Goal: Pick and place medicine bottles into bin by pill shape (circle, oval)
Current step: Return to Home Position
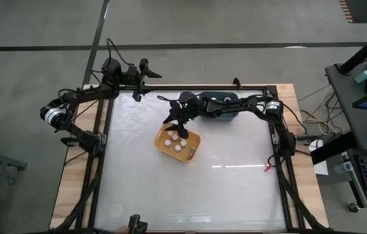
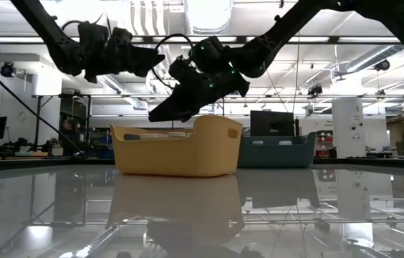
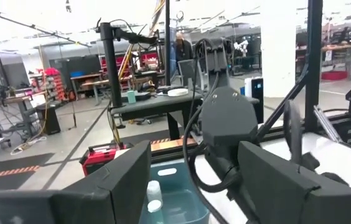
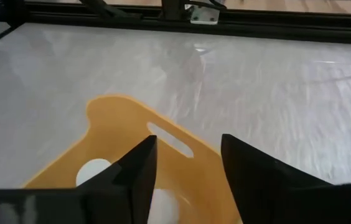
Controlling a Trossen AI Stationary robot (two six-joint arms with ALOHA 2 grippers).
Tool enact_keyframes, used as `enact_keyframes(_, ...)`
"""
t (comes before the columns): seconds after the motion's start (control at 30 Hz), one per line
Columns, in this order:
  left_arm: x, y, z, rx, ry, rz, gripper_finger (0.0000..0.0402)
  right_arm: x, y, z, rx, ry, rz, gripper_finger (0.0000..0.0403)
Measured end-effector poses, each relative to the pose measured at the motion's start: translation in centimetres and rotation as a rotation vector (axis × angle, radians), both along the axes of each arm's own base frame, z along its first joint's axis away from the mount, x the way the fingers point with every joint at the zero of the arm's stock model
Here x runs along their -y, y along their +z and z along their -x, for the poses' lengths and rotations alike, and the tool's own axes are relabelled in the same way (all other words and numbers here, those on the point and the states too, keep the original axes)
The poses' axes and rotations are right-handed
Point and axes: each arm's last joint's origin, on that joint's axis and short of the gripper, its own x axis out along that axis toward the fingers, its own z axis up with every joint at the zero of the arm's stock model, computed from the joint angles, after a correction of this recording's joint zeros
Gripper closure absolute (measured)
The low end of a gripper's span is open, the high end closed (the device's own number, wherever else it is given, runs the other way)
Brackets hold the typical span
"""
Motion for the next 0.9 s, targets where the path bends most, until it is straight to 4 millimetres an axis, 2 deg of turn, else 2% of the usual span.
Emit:
enact_keyframes(0.2,0.8,0.8,-0.1,0.005,-0.021,0.032,0.0176,0.0,0.0,0.2,-0.019,-0.001,-0.007,0.0213)
enact_keyframes(0.43,3.1,0.7,-1.6,-0.006,-0.117,0.072,0.0176,-0.7,2.3,1.4,-0.061,0.02,0.007,0.0209)
enact_keyframes(0.67,8.2,0.1,-3.3,0.024,-0.146,0.105,0.0176,-2.3,4.4,4.6,-0.047,0.044,0.035,0.0209)
enact_keyframes(0.9,14.3,0.6,-2.9,0.107,-0.135,0.091,0.0179,-4.2,5.3,8.8,0.029,0.012,0.079,0.0212)
